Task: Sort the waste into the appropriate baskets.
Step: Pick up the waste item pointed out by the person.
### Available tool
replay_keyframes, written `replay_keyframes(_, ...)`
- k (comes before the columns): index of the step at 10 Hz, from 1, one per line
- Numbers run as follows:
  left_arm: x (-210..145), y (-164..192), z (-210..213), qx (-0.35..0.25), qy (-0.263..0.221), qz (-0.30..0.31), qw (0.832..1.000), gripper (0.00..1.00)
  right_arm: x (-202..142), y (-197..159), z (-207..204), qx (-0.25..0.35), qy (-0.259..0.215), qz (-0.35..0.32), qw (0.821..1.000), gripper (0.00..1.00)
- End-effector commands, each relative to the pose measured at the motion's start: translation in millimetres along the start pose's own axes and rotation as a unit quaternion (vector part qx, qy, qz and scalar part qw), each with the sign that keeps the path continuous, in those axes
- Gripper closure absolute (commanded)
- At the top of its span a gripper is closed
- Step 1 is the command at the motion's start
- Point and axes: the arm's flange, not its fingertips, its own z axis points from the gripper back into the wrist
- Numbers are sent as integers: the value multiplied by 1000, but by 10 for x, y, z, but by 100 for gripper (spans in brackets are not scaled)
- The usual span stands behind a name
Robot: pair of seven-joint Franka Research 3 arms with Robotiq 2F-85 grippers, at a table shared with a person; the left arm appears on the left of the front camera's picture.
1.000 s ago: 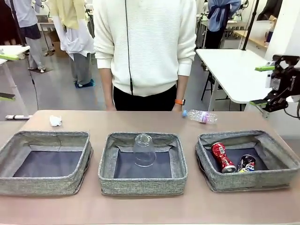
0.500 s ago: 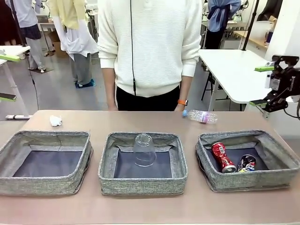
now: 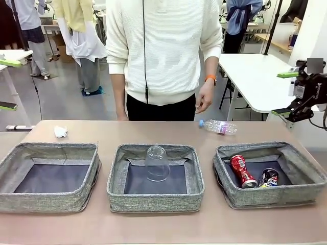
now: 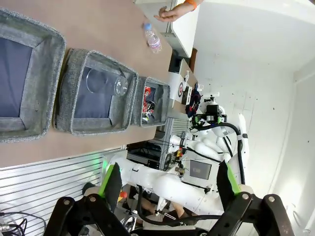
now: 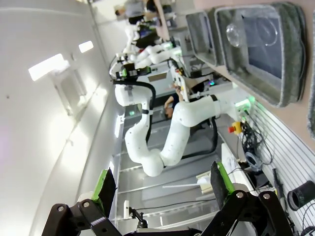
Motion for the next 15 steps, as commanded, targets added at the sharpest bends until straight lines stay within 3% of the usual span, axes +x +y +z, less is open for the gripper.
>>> replay_keyframes(1, -4, 0, 34, 0, 4, -10, 1000, 0, 8, 13, -3, -1, -2, 1, 1000, 0)
replay_keyframes(12, -4, 0, 34, 0, 4, -10, 1000, 0, 0, 0, 0, 0, 0, 0, 1000, 0)
replay_keyframes(13, -4, 0, 34, 0, 4, -10, 1000, 0, 255, 63, -147, -147, -27, 25, 988, 0)
replay_keyframes(14, -4, 0, 34, 0, 4, -10, 1000, 0, 603, 107, -248, -278, -105, 68, 952, 0)
replay_keyframes(15, -4, 0, 34, 0, 4, -10, 1000, 0, 995, 13, -343, -430, -128, 126, 885, 0)
